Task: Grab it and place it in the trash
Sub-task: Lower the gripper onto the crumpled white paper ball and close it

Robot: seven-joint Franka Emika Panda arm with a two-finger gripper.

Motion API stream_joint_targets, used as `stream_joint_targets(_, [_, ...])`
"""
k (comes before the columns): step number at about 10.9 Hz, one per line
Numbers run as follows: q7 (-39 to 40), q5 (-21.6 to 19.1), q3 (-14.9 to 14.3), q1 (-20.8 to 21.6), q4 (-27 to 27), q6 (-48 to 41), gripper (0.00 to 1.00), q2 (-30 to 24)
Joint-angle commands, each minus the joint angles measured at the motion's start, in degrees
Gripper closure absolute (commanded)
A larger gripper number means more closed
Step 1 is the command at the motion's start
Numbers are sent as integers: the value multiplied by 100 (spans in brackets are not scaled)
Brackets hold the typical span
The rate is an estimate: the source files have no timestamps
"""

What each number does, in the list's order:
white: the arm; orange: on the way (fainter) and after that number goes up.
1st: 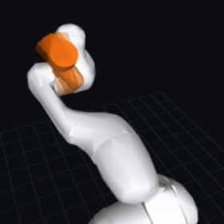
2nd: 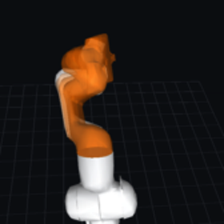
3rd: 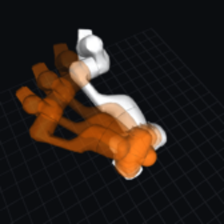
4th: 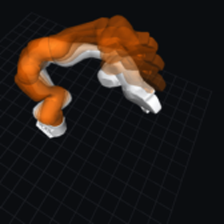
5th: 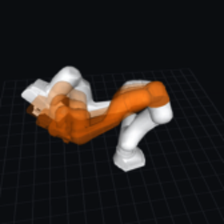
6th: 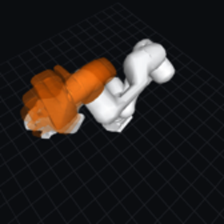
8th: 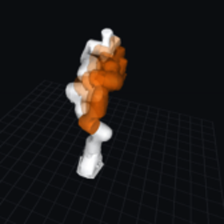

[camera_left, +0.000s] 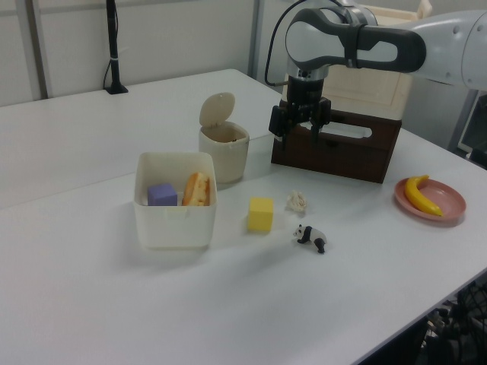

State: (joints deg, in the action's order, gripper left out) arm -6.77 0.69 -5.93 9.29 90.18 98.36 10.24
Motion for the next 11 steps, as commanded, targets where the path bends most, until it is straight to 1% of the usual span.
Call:
stream_joint_targets(1, [150, 28, -40, 12, -18, 25, 0, -31])
stream_joint_targets(7, [150, 37, -48, 12, -9, 25, 0, -22])
stream_joint_targets(9, [124, 72, -40, 47, 17, 278, 0, -5])
stream_joint_targets(11, [141, 72, -40, 30, 35, 306, 0, -4])
